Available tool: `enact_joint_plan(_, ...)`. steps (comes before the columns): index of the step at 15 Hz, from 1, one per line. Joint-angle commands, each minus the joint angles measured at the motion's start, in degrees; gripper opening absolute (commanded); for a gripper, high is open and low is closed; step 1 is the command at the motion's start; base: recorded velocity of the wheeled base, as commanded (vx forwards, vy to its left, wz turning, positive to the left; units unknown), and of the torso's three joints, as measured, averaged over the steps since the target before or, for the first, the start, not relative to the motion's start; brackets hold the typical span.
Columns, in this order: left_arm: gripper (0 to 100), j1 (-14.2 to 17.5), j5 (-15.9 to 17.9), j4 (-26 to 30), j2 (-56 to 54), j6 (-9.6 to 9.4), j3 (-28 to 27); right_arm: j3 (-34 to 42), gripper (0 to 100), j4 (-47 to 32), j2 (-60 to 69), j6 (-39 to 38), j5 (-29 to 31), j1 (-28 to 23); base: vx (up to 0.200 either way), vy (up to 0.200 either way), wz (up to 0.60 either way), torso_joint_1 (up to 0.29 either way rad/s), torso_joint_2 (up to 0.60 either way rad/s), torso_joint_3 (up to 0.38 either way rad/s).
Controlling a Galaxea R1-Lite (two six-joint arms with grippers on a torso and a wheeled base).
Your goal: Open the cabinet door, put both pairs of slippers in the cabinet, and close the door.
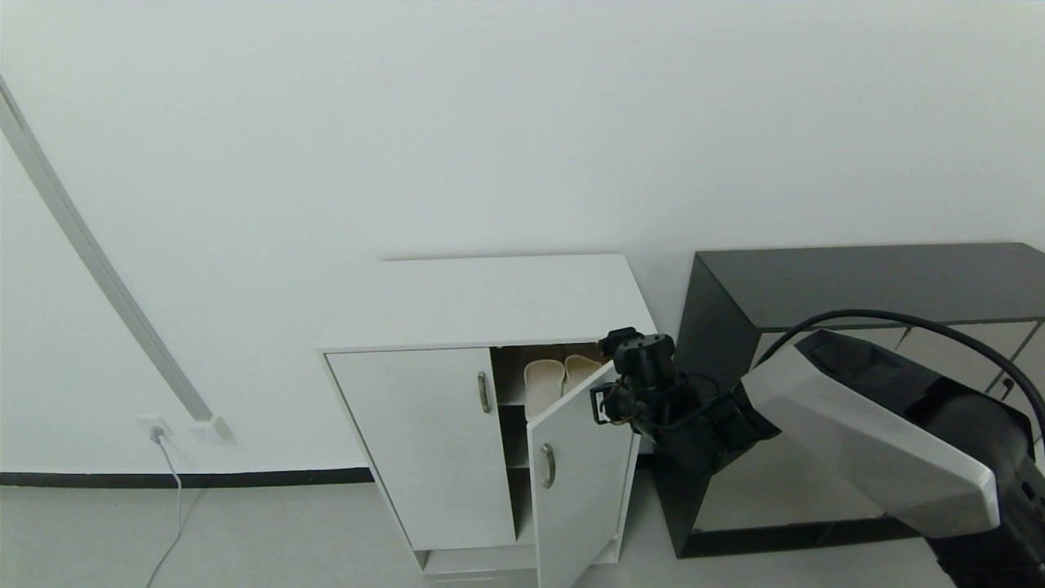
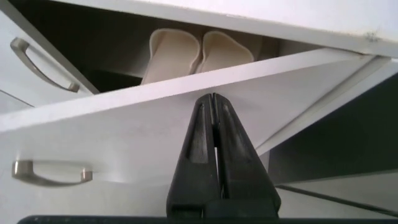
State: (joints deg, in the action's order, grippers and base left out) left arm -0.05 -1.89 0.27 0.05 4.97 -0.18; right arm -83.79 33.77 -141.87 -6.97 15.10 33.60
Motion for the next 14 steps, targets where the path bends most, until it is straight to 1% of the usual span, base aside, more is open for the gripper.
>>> enact_joint_plan(1, 0, 0.0, 0.0, 0.0, 0.0, 0.04, 0.0, -1.8, 0, 0.0, -0.9, 0.0, 0.0, -0.3, 0.0, 0.0, 0.0, 0.0, 0.0, 0.0)
enact_joint_plan(9, 0, 0.0, -0.1, 0.0, 0.0, 0.04, 0.0, -8.4, 0, 0.0, -3.7, 0.2, 0.0, -0.9, 0.0, 0.0, 0.0, 0.0, 0.0, 0.0)
enact_joint_plan(14, 0, 0.0, 0.0, 0.0, 0.0, 0.04, 0.0, -11.2, 0, -0.9, -5.0, 0.4, 0.0, -1.3, 0.0, 0.0, 0.0, 0.0, 0.0, 0.0)
